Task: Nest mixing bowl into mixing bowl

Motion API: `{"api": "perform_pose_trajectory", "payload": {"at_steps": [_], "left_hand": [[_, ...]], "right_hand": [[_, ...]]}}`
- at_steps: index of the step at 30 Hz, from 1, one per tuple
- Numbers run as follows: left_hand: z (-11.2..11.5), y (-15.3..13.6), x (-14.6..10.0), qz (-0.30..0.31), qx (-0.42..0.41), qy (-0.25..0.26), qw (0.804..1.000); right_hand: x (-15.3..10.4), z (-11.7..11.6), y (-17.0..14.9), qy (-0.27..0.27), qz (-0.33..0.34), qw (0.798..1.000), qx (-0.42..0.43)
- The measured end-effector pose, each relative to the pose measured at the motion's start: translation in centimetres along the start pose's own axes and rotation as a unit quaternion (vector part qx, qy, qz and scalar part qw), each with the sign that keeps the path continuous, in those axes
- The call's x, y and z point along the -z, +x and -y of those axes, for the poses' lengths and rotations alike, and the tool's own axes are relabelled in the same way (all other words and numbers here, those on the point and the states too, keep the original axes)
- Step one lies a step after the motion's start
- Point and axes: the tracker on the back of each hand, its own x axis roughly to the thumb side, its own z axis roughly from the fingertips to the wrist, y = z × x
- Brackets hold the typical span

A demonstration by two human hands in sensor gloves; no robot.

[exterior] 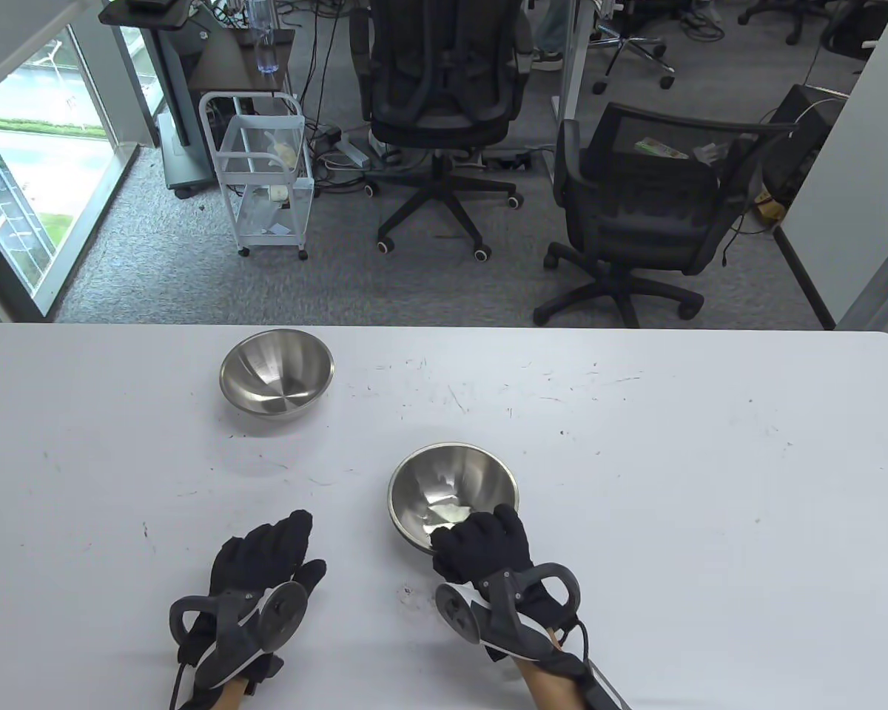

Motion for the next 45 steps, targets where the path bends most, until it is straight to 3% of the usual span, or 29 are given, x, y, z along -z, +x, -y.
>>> {"api": "perform_pose_trajectory", "payload": {"at_steps": [19, 25, 35, 45], "left_hand": [[0.0, 0.1, 0.0, 0.003, 0.004, -0.008, 1.000], [0.0, 0.1, 0.0, 0.002, 0.005, -0.009, 1.000], [0.1, 0.0, 0.1, 0.002, 0.008, -0.008, 1.000], [0.0, 0.1, 0.1, 0.002, 0.010, -0.009, 1.000]], "right_hand": [[-0.3, -0.1, -0.1, 0.032, 0.016, 0.999, -0.022], [-0.4, 0.7, -0.6, 0.019, 0.007, 1.000, -0.022], [-0.9, 1.7, -4.0, -0.005, -0.043, 0.999, -0.015], [-3.1, 0.9, -8.3, -0.004, -0.093, 0.995, -0.028]]}}
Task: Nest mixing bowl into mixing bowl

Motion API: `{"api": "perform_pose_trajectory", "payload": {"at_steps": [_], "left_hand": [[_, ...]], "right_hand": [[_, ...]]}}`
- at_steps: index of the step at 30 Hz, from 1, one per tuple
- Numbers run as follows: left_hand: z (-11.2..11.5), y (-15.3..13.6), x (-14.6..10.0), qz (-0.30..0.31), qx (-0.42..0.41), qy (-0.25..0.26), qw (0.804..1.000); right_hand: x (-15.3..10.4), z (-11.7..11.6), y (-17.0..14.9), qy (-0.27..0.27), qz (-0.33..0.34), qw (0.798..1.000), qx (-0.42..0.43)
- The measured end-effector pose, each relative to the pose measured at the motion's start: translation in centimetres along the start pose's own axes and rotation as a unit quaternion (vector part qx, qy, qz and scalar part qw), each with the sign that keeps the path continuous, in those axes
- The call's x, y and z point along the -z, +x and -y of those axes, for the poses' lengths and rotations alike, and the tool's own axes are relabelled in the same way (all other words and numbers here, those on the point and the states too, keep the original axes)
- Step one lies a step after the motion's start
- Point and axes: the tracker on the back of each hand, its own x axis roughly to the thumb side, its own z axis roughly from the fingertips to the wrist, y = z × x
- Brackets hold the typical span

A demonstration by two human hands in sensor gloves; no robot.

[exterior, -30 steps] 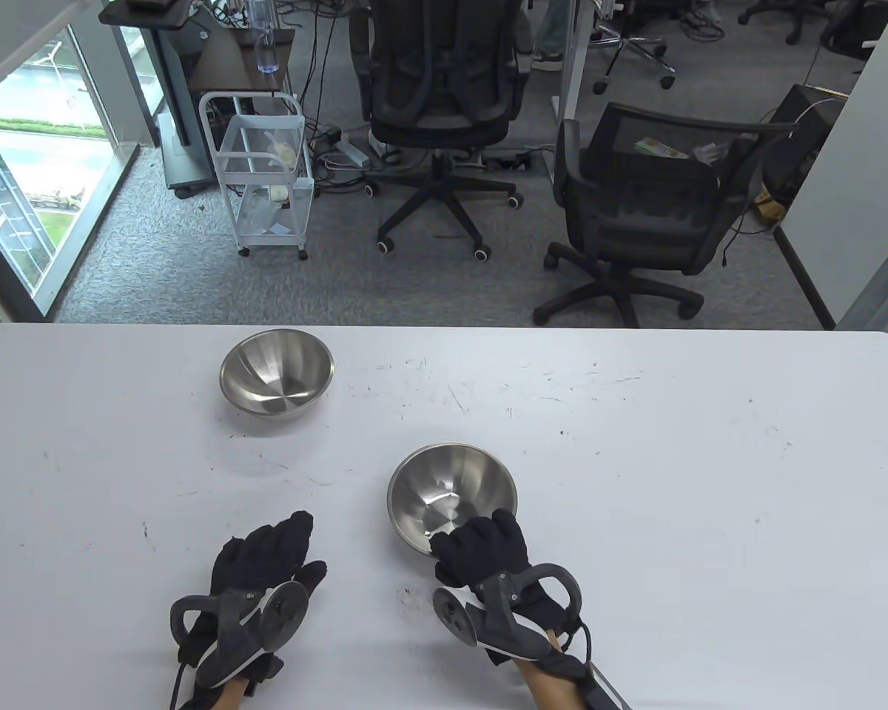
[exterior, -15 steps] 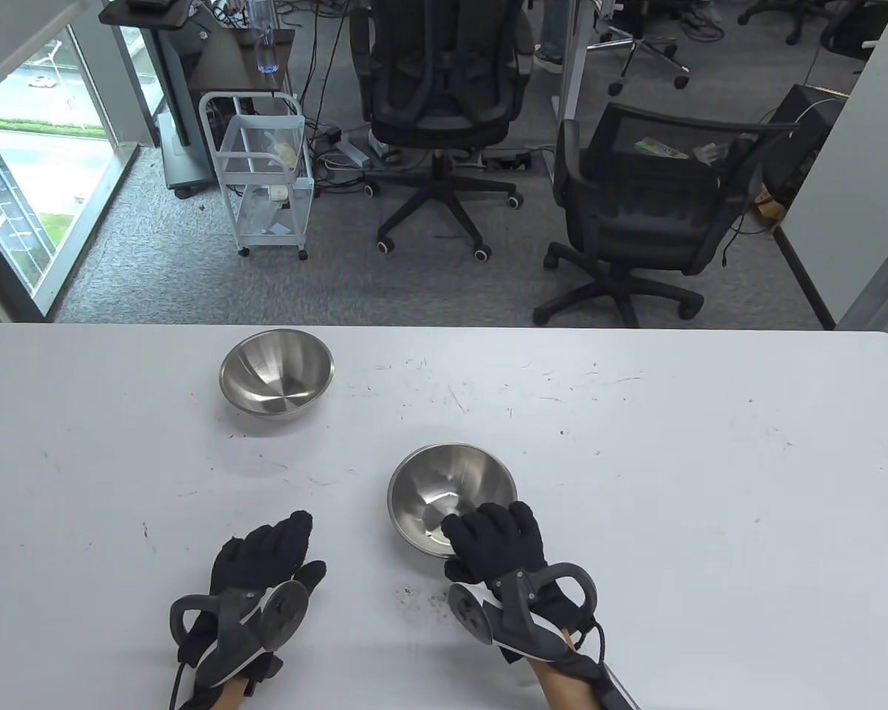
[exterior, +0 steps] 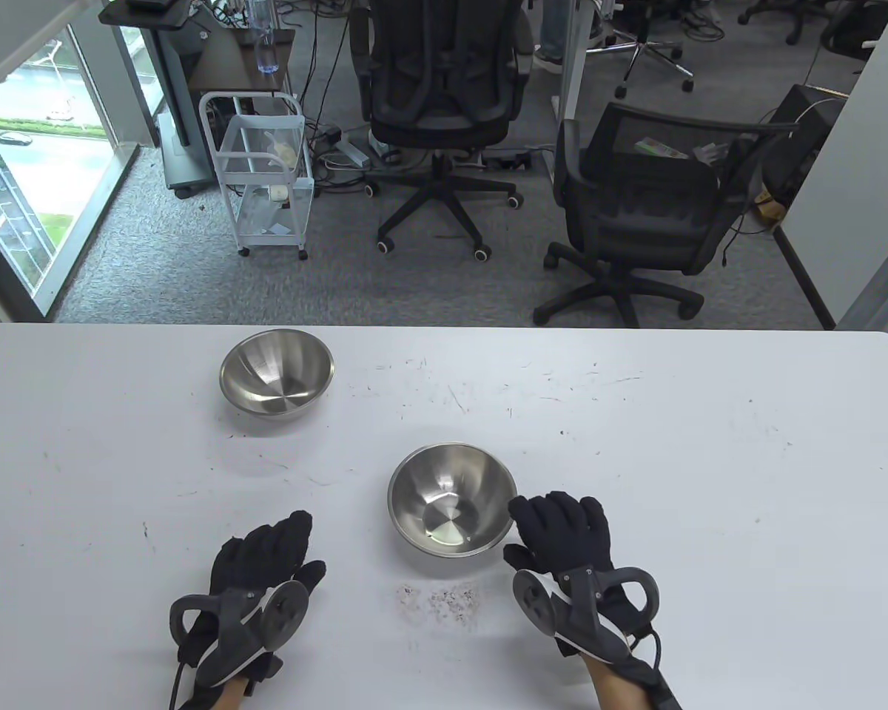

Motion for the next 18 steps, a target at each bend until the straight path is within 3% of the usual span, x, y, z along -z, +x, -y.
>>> {"api": "perform_pose_trajectory", "payload": {"at_steps": [18], "left_hand": [[-0.1, 1.0, -0.4, 0.019, 0.012, 0.028, 0.999]], "right_hand": [[-1.9, -1.2, -2.2, -0.004, -0.027, 1.000, -0.008]]}}
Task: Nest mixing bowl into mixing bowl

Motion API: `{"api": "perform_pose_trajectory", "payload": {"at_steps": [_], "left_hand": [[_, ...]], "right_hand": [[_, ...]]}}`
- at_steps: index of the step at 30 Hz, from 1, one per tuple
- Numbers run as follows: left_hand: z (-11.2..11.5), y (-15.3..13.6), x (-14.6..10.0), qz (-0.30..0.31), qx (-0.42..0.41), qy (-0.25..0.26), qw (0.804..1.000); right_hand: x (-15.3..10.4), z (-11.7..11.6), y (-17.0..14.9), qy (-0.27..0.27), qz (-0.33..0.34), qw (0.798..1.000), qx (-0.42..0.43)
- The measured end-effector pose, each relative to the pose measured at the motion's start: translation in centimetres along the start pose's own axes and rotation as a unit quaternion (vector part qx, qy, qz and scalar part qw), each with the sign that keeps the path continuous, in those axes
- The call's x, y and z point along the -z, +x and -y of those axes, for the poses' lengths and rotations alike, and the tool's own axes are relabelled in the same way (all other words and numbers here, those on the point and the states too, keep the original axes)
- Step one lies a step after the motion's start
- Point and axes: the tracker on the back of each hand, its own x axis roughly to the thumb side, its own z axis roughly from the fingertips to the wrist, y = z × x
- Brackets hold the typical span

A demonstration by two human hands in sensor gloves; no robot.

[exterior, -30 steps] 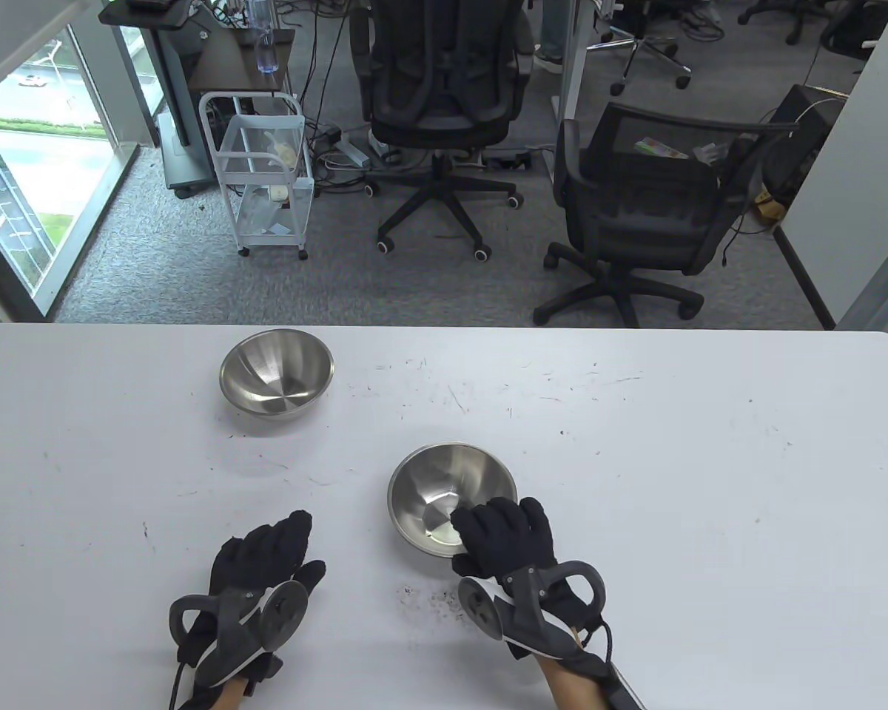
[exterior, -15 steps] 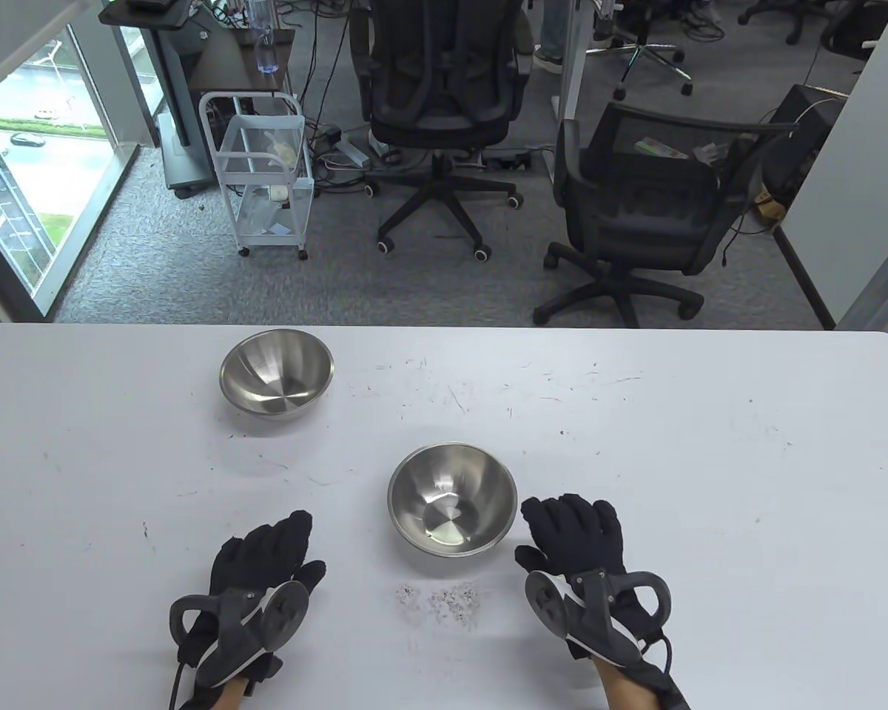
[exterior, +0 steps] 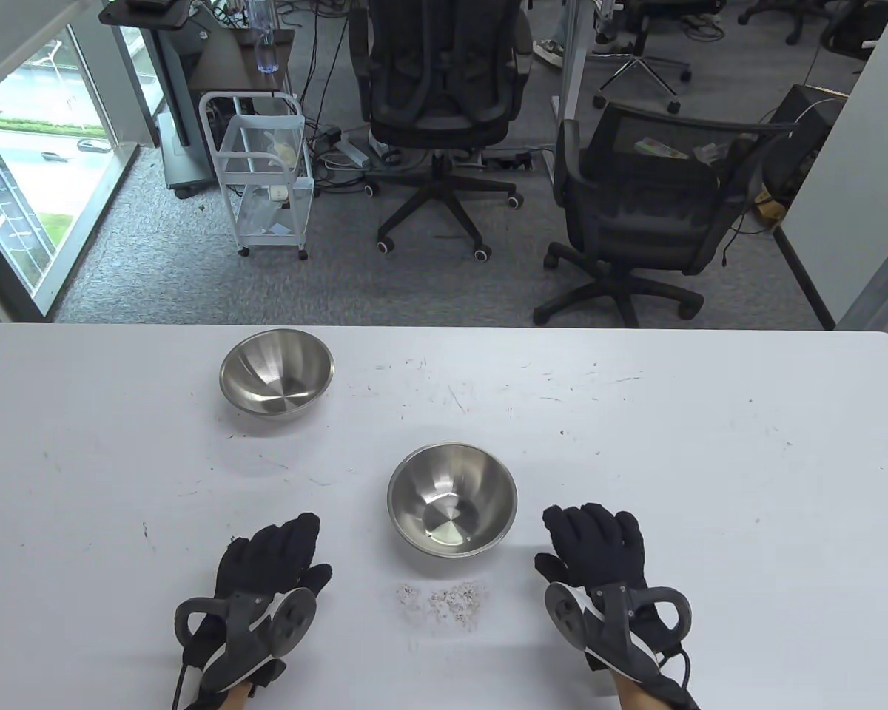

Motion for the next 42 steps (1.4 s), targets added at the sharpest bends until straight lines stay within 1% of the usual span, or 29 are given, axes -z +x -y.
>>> {"api": "perform_pose_trajectory", "payload": {"at_steps": [3, 8, 13, 16, 21, 25, 28, 30, 35, 39, 42], "left_hand": [[-0.1, 0.2, 0.1, 0.003, 0.007, 0.017, 1.000], [-0.1, -0.2, 0.7, -0.011, 0.002, 0.018, 1.000], [0.3, -1.3, 2.0, -0.031, 0.016, 0.013, 0.999], [0.5, -1.8, 2.6, -0.037, 0.026, 0.025, 0.999], [1.2, -2.4, 4.2, -0.038, 0.049, 0.009, 0.998], [2.0, -3.1, 6.6, -0.049, 0.066, 0.000, 0.997], [2.4, -3.1, 8.7, -0.051, 0.089, -0.007, 0.995], [2.8, -3.2, 10.4, -0.057, 0.090, -0.015, 0.994], [3.5, -3.1, 13.7, -0.068, 0.110, -0.024, 0.991], [3.9, -2.9, 16.0, -0.069, 0.148, -0.031, 0.986], [4.8, -2.8, 17.7, -0.066, 0.188, -0.043, 0.979]], "right_hand": [[-0.1, 0.0, -0.2, -0.002, 0.000, 1.000, 0.008], [0.0, 0.1, -0.6, -0.011, -0.007, 0.999, 0.030], [0.2, -0.3, -1.0, -0.005, -0.007, 0.999, 0.051], [0.4, -0.5, -1.2, -0.005, -0.005, 0.998, 0.062], [0.8, -1.1, -1.7, 0.004, -0.008, 0.997, 0.074], [0.8, -1.3, -2.1, 0.005, -0.012, 0.997, 0.080], [0.8, -1.4, -2.1, 0.006, -0.014, 0.996, 0.082], [0.8, -1.5, -2.1, 0.007, -0.013, 0.996, 0.084], [0.7, -1.7, -1.9, 0.012, -0.009, 0.997, 0.081], [0.8, -1.8, -2.0, 0.012, -0.011, 0.996, 0.085], [0.8, -1.9, -2.0, 0.011, -0.010, 0.996, 0.086]]}}
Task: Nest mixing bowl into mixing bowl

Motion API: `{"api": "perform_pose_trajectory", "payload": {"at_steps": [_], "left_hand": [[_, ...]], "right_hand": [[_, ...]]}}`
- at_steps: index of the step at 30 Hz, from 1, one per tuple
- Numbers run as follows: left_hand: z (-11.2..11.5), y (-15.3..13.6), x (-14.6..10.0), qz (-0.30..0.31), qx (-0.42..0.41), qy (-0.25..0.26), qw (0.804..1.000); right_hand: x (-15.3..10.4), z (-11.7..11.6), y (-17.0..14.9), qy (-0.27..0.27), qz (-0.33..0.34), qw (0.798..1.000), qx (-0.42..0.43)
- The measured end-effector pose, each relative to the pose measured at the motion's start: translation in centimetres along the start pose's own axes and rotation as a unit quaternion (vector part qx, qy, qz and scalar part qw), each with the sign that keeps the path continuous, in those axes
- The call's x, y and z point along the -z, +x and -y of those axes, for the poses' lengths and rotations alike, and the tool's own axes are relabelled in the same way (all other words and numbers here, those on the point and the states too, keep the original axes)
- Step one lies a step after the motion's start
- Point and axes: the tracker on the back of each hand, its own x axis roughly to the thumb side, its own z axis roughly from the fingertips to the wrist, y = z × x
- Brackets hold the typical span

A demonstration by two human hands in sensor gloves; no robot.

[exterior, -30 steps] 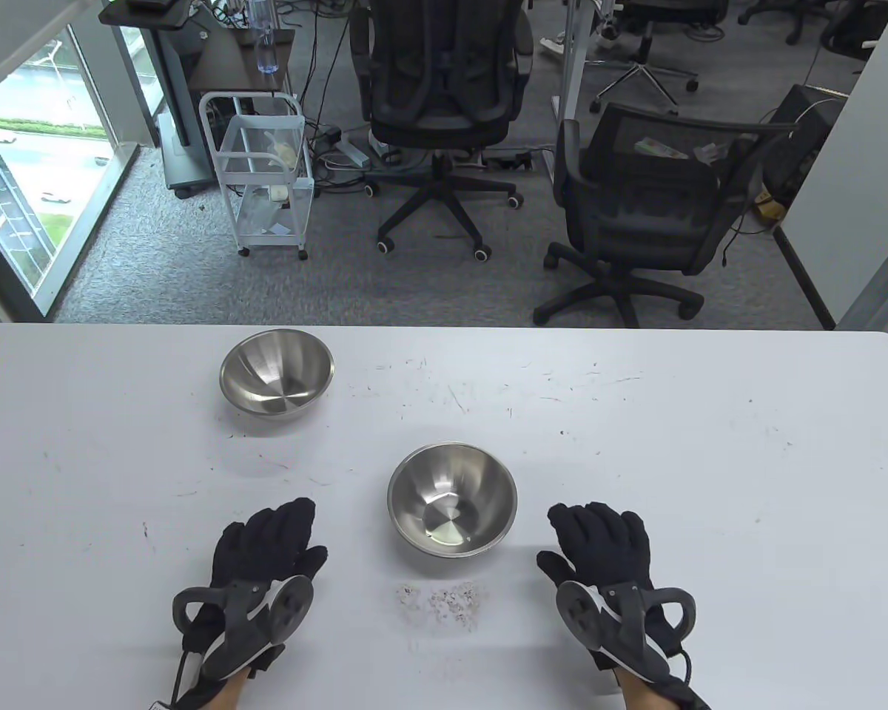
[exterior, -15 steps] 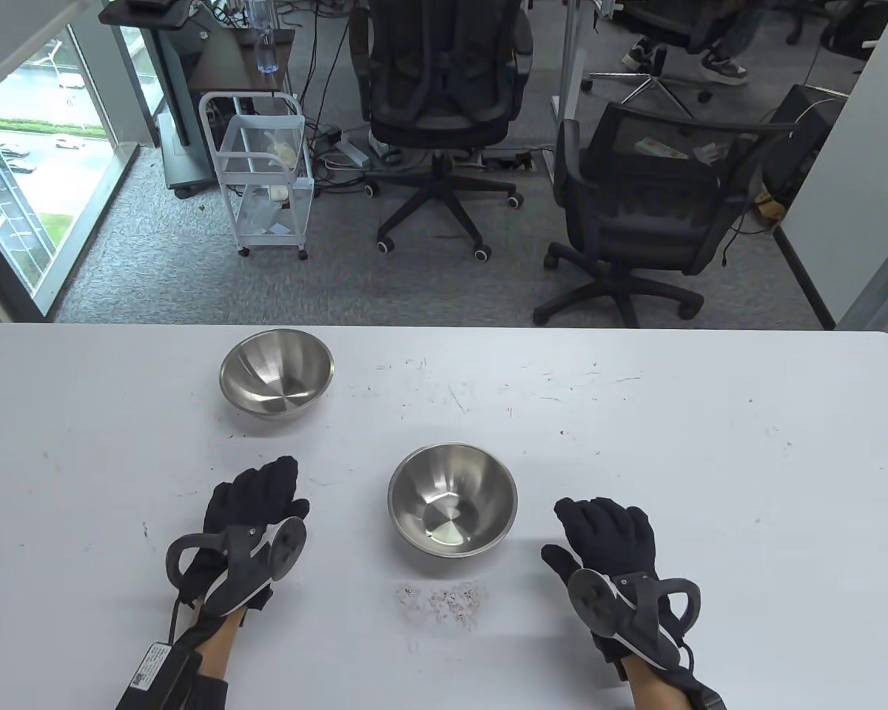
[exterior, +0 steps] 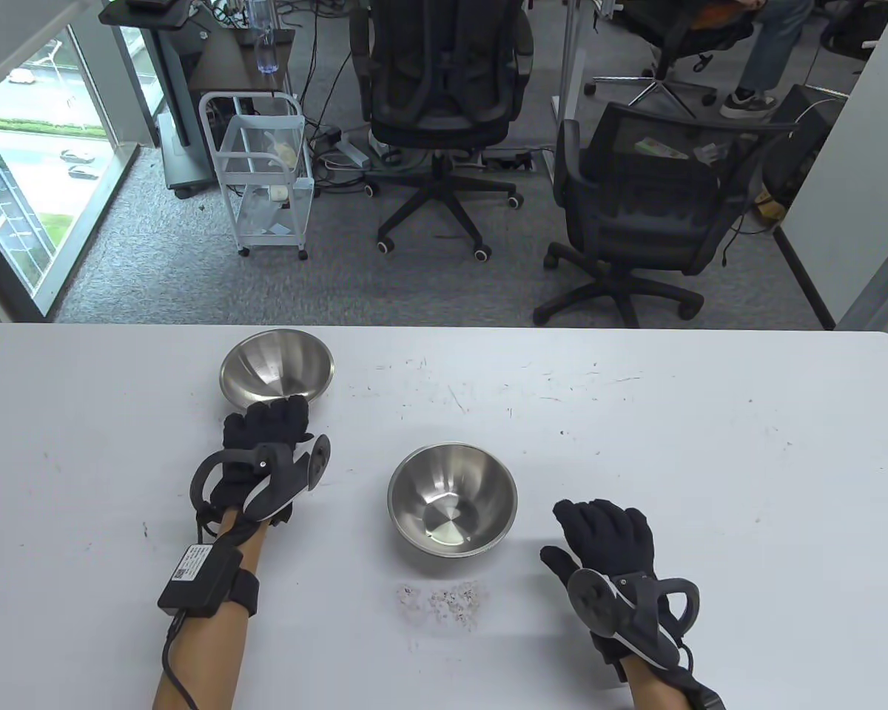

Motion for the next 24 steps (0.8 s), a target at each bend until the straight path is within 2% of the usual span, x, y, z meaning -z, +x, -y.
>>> {"api": "perform_pose_trajectory", "payload": {"at_steps": [11, 16, 24], "left_hand": [[1.8, 2.1, 4.0, 0.017, 0.092, -0.037, 0.995], [2.2, 2.8, 4.6, 0.032, 0.126, -0.037, 0.991], [1.9, 2.7, 4.5, 0.021, 0.105, -0.037, 0.994]], "right_hand": [[0.0, -0.1, -0.1, -0.001, -0.003, 1.000, -0.001], [0.0, -0.1, -0.2, 0.001, -0.005, 1.000, 0.000], [0.1, -0.1, -0.4, 0.003, -0.007, 1.000, 0.003]]}}
